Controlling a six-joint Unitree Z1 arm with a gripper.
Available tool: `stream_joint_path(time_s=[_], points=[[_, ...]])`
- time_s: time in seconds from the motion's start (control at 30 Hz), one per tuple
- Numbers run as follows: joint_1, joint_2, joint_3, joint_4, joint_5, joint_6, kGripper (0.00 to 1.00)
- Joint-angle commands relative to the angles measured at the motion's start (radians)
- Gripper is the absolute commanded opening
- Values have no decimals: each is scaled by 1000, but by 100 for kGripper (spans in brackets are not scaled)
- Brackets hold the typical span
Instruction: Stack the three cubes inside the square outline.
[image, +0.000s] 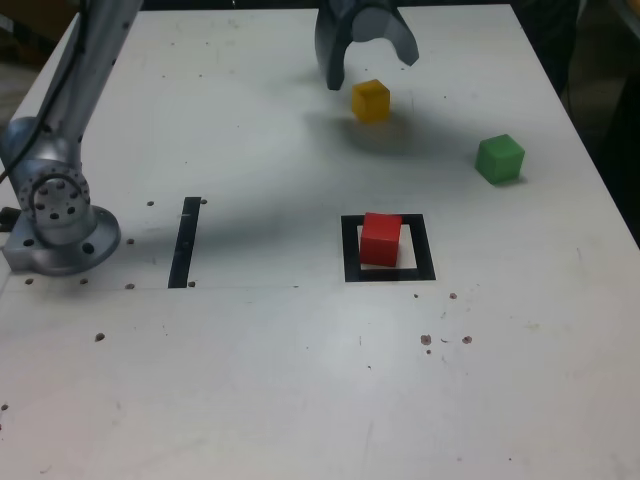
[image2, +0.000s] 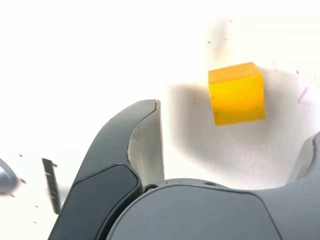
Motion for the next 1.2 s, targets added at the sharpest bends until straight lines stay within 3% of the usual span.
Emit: stream_joint_path(time_s=[0.0,0.23,0.5,0.77,0.87,1.07,1.17], points=[[1,16,2,7,-10,-29,95],[24,75,-30,9,-19,-102,95],[45,134,-80,5,-25,-97,93],[56,165,-89,1,-15,-85,86],[59,167,-94,1,-4,-82,77],[60,154,-123,21,5,-74,46],[60,163,-137,20,-3,-70,37]])
